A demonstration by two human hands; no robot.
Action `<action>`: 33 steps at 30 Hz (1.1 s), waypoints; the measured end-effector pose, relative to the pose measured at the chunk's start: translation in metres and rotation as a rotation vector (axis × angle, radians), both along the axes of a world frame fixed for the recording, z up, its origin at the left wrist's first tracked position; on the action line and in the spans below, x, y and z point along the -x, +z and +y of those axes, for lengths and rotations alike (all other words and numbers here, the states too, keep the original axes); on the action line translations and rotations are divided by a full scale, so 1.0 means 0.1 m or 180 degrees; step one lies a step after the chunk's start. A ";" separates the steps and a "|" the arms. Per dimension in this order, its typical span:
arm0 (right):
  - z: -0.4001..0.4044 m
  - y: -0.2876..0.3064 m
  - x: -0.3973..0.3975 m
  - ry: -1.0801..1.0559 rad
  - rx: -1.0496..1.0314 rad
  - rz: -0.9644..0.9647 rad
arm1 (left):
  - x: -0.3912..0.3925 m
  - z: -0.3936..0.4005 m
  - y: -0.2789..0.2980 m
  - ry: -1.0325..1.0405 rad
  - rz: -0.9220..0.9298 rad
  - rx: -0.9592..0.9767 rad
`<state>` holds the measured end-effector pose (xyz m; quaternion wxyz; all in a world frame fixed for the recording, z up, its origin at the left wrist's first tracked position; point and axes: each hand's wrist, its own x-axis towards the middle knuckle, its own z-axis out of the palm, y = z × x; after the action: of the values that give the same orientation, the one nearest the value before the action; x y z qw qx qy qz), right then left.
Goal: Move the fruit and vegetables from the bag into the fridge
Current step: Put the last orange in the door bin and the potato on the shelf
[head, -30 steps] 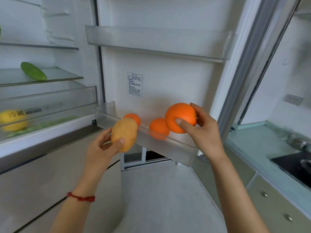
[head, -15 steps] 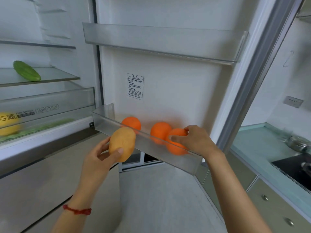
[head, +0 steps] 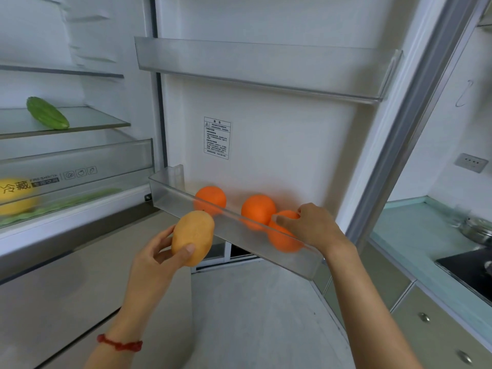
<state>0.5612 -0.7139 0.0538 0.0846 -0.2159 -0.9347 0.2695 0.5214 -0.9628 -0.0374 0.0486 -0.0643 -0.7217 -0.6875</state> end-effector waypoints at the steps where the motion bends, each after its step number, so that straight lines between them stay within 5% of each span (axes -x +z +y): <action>1: 0.00 0.00 0.00 0.0003 -0.0011 0.0069 | 0.00 0.00 0.00 0.0007 0.0015 -0.0014; 16: -0.77 0.07 -0.10 0.1583 0.0025 0.1798 | -0.25 -0.42 0.10 0.0477 0.0011 0.0108; 33: -2.18 -0.49 0.29 0.2429 0.0717 0.1319 | -0.78 -2.01 0.12 0.1667 0.0120 0.0450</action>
<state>0.5320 -0.9321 0.0048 0.1406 0.1950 -0.8756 0.4190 0.5993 -1.1637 -0.0253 0.2336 0.1086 -0.7589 -0.5981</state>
